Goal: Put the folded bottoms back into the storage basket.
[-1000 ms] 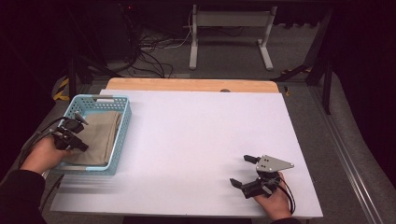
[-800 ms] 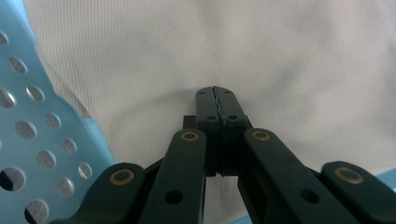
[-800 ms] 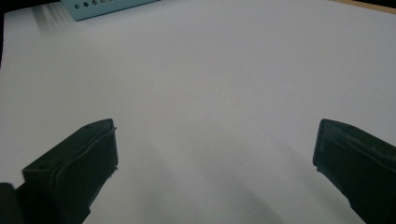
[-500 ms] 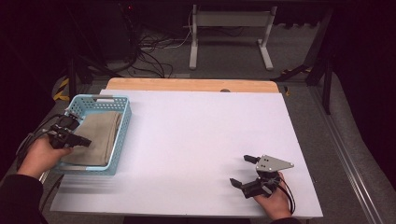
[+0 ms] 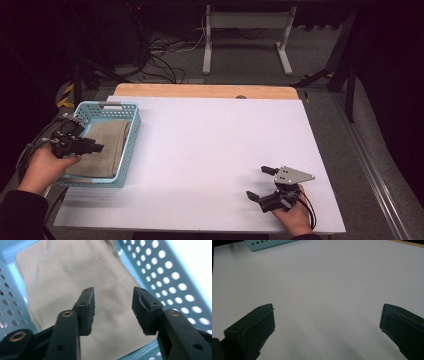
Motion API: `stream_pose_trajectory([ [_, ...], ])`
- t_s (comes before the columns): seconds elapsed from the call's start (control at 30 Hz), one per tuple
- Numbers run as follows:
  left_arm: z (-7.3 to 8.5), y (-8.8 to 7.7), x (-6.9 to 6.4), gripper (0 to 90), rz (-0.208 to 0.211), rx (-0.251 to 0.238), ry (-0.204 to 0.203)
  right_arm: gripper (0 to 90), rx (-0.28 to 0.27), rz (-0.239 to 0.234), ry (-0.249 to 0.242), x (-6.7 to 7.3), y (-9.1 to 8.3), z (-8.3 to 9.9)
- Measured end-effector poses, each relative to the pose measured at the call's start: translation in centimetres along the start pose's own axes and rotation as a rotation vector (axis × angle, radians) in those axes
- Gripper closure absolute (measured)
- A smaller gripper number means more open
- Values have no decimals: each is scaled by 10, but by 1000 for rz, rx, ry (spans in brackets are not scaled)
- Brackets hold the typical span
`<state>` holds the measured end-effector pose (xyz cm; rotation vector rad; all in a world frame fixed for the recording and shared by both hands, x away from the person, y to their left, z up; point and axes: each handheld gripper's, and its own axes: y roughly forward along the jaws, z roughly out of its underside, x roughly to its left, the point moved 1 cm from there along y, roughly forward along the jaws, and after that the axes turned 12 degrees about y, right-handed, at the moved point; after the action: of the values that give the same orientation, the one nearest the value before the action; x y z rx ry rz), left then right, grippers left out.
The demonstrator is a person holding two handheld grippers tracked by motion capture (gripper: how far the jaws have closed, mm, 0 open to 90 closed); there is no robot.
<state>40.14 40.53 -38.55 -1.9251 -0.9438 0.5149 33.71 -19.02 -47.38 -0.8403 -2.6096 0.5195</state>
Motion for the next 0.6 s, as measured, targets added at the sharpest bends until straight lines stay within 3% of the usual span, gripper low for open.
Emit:
stream_pose_trajectory([
  [0.2,-2,-6,-6,465,3,-36,18,5,1,-1,1,0,0,0],
  [0.47,-2,-12,-9,418,4,-71,10,5,1,-1,0,0,0,0],
  [0.6,-5,-19,-12,389,29,-128,11,5,3,0,0,0,0,0],
])
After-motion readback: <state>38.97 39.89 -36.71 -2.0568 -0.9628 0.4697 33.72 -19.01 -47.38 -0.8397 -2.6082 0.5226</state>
